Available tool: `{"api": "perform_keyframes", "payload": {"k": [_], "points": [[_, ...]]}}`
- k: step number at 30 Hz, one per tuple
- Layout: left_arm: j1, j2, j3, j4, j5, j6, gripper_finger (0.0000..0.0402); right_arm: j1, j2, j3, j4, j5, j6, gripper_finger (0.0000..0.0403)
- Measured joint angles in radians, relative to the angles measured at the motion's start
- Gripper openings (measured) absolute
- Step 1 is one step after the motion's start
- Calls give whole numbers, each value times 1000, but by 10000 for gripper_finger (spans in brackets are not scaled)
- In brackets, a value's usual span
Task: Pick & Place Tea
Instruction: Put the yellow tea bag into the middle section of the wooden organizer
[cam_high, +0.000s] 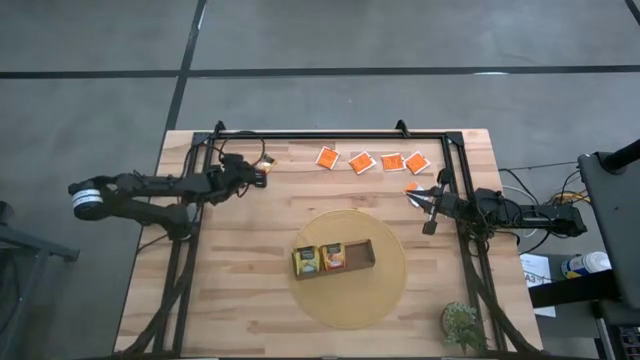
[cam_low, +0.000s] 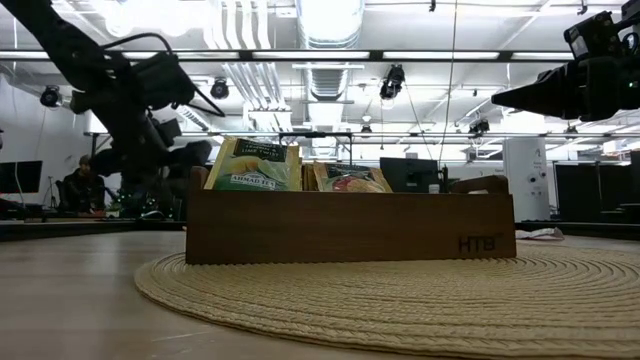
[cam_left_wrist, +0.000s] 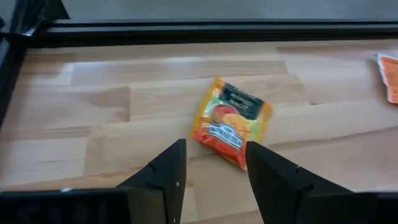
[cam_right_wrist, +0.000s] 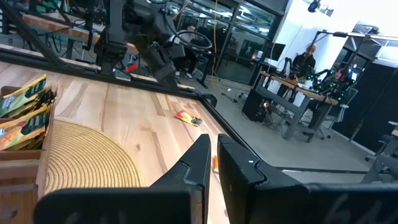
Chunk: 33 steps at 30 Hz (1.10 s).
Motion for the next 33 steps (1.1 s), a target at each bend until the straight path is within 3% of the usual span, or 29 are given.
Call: {"api": "perform_keyframes", "payload": {"k": [14,21,28,33], "points": [[83,29,0,51,79,50,158,0,0,0,0,0,0,27],[120,208,25,173,149,84,158,0,0,0,0,0,0,27],[143,413,127,185,172,134,158,1,0,0,0,0,0,27],[143,478,195,137,200,180,136,1,0,0,0,0,0,27]]}}
